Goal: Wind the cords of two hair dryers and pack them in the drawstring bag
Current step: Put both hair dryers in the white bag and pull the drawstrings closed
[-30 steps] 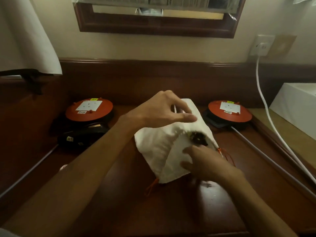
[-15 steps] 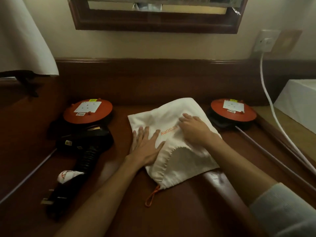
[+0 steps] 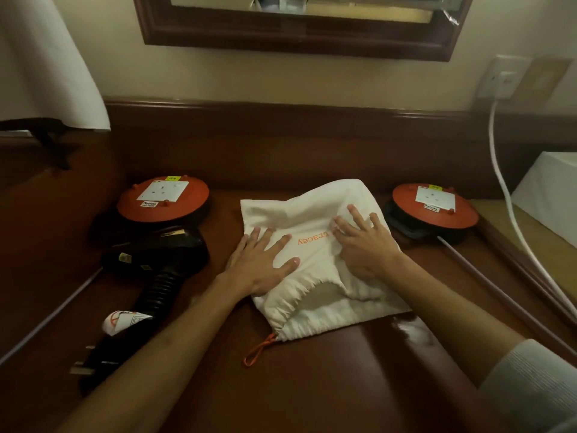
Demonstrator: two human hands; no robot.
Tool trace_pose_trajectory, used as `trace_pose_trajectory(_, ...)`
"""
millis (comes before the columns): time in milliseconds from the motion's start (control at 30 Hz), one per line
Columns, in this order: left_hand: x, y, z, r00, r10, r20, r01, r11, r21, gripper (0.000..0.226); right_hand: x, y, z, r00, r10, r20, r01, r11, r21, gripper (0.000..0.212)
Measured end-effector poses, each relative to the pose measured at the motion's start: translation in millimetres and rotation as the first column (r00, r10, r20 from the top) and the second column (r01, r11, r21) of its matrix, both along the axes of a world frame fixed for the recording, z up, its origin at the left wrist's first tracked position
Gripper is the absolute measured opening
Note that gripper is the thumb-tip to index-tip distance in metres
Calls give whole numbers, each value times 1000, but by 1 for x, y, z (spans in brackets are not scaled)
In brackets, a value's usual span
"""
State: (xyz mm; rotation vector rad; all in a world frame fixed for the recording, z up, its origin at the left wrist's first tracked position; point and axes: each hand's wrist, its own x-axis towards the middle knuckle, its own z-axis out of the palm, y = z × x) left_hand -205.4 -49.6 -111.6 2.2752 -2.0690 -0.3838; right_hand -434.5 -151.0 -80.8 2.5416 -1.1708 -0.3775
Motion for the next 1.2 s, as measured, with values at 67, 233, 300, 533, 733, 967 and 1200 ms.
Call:
trace_pose_trajectory(67, 3, 21, 31, 999, -5, -51, 8, 999, 53, 74, -3, 11, 4, 989, -13, 147, 8, 999, 39, 58)
trace_pose_trajectory(233, 34, 114, 76, 934, 328, -141, -352, 911, -214, 57, 0, 74, 15, 862, -17, 506, -53, 991, 123, 49)
trace_pose_trajectory(300, 47, 133, 66, 862, 506, -16, -495, 836, -238, 69, 7, 97, 16, 825, -9, 565, -94, 984, 152, 44)
trace_pose_trajectory(533, 59, 136, 41, 714, 599, -362, -696, 664, -274, 85, 37, 131, 1, 571, -35, 820, -158, 976, 152, 29)
trace_pose_trajectory(733, 46, 147, 62, 704, 437, -560, -682, 635, -362, 72, 41, 182, 6, 417, -62, 907, -197, 968, 157, 36)
trace_pose_trajectory(967, -36, 140, 117, 226, -195, -955, -625, 722, -295, 60, 46, 205, 49, 84, -496, 864, -653, 628, 424, 64)
trace_pose_trajectory(1200, -80, 97, 113, 217, -315, -924, -286, 884, -369, 33, -6, 186, 53, -249, -419, 873, -477, 838, 266, 53)
